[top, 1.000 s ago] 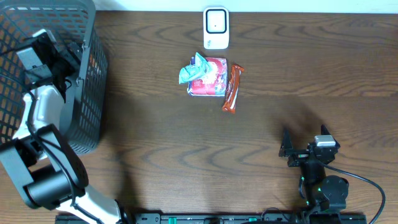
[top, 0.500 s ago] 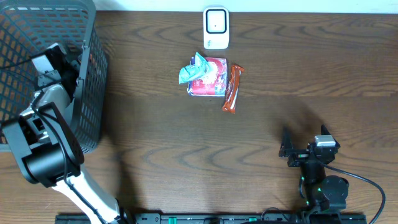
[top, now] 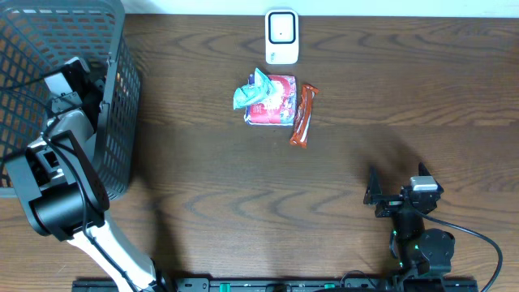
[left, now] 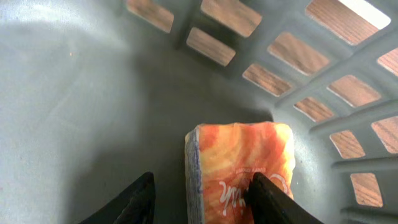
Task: Scan the item barcode
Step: 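Move the left gripper back into the basket and grasp the orange tissue pack, then lift the orange tissue pack and hold it in front of the scanner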
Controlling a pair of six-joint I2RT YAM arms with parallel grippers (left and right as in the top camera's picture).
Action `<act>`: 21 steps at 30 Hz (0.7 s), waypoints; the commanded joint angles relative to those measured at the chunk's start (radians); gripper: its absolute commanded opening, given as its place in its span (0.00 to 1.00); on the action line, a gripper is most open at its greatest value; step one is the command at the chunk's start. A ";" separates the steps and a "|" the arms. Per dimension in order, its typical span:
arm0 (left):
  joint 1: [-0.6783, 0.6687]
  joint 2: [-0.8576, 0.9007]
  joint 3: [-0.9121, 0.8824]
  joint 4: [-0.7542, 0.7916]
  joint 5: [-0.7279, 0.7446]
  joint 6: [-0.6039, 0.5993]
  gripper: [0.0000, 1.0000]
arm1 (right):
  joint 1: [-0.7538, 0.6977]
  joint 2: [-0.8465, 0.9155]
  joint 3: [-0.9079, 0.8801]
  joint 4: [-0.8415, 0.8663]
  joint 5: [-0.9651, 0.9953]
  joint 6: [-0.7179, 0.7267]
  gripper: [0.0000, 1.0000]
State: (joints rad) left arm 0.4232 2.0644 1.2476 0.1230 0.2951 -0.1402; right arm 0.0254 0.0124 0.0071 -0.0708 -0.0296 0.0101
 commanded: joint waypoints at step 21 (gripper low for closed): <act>0.125 -0.252 0.008 -0.086 0.267 -0.180 0.07 | -0.001 -0.005 -0.002 -0.004 0.001 -0.011 0.99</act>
State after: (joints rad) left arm 0.5354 1.8870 1.2556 0.0490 0.5350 -0.3065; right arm 0.0254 0.0124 0.0071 -0.0708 -0.0296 0.0101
